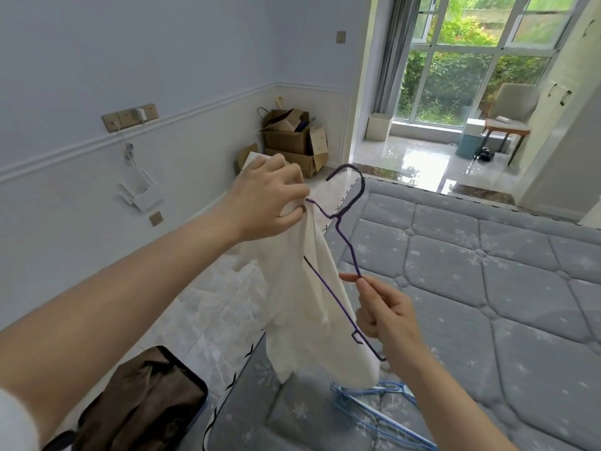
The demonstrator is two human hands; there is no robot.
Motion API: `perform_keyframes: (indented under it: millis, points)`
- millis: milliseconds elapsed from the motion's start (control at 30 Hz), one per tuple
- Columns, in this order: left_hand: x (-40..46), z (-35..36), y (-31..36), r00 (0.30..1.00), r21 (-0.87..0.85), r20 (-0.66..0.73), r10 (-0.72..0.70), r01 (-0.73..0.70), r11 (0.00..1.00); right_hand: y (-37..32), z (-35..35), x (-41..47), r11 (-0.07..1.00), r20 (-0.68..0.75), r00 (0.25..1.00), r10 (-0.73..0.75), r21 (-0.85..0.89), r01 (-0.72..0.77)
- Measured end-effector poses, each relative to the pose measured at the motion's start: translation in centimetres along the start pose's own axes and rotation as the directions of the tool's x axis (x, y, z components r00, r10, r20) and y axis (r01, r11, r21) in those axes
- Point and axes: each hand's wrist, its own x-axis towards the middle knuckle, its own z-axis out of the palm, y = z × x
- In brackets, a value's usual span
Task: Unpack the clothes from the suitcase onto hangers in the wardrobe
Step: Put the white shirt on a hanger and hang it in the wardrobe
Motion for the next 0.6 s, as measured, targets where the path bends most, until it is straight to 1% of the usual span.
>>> perform_keyframes:
  millis: [33,67,100,133,167,200,233,267,300,333,367,400,433,467,500,533,567,600]
  points:
    - [0.3,-0.1,-0.1,1.0,-0.085,0.007,0.01,-0.01,0.996,-0.1,-0.2,0.1,1.0,-0.001,1.0,0.012,0.006,-0.012]
    - [0.5,-0.3,-0.2,0.999,-0.215,0.035,-0.02,0.027,0.976,-0.4,-0.5,0.3,1.0,-0.006,1.0,0.013,-0.003,-0.013]
    - [0.7,-0.5,-0.2,0.994,-0.318,0.07,-0.087,0.105,0.942,-0.7,-0.7,0.5,0.999,-0.02,1.0,-0.017,-0.041,0.016]
    - [0.9,-0.5,-0.2,0.982,-0.34,0.08,-0.169,0.187,0.922,-1.1,-1.1,0.6,0.982,-0.049,0.994,-0.097,-0.165,0.088]
    - [1.0,-0.7,-0.1,0.966,-0.305,0.058,-0.251,0.256,0.917,-1.2,-1.5,0.8,0.908,-0.087,0.97,-0.227,-0.378,0.179]
    - [1.2,-0.9,-0.2,0.947,-0.268,0.037,-0.318,0.316,0.91,-1.1,-2.0,0.9,0.756,-0.105,0.918,-0.384,-0.607,0.247]
    - [1.3,-1.3,-0.2,0.929,-0.249,0.024,-0.37,0.364,0.898,-0.9,-2.5,0.8,0.571,-0.1,0.822,-0.561,-0.765,0.297]
    - [1.5,-1.6,-0.1,0.918,-0.251,0.012,-0.397,0.387,0.887,-0.6,-2.7,0.6,0.425,-0.07,0.697,-0.713,-0.834,0.351]
    - [1.6,-1.8,-0.1,0.911,-0.264,0.003,-0.412,0.398,0.878,-0.1,-2.5,0.1,0.34,-0.026,0.597,-0.802,-0.842,0.419]
    - [1.9,-2.0,0.1,0.907,-0.273,0.0,-0.422,0.406,0.872,0.6,-2.1,-0.3,0.319,0.021,0.561,-0.828,-0.805,0.5]
    - [2.1,-2.2,0.2,0.905,-0.274,0.001,-0.426,0.41,0.87,1.4,-1.6,-0.6,0.355,0.073,0.596,-0.8,-0.744,0.567]
    - [2.3,-2.4,0.5,0.906,-0.274,-0.003,-0.423,0.406,0.872,2.1,-0.9,-0.9,0.432,0.123,0.684,-0.719,-0.692,0.579]
    - [2.5,-2.5,0.9,0.907,-0.278,-0.009,-0.42,0.402,0.873,2.8,-0.1,-1.1,0.514,0.146,0.779,-0.61,-0.676,0.529]
    - [2.7,-2.8,1.2,0.908,-0.287,-0.013,-0.419,0.398,0.871,3.3,0.7,-1.2,0.597,0.131,0.864,-0.486,-0.673,0.437]
    - [2.8,-3.1,1.6,0.908,-0.299,-0.015,-0.419,0.396,0.868,3.5,1.4,-1.0,0.671,0.088,0.925,-0.371,-0.662,0.332]
    - [2.9,-3.4,2.0,0.91,-0.312,-0.023,-0.415,0.388,0.867,3.5,2.0,-0.7,0.734,0.034,0.96,-0.278,-0.638,0.235]
    - [3.0,-3.7,2.4,0.911,-0.322,-0.031,-0.41,0.38,0.867,3.4,2.7,-0.2,0.781,-0.011,0.977,-0.212,-0.603,0.163]
    - [3.0,-3.9,2.8,0.913,-0.331,-0.034,-0.406,0.373,0.867,3.1,3.3,0.4,0.814,-0.042,0.984,-0.175,-0.569,0.121]
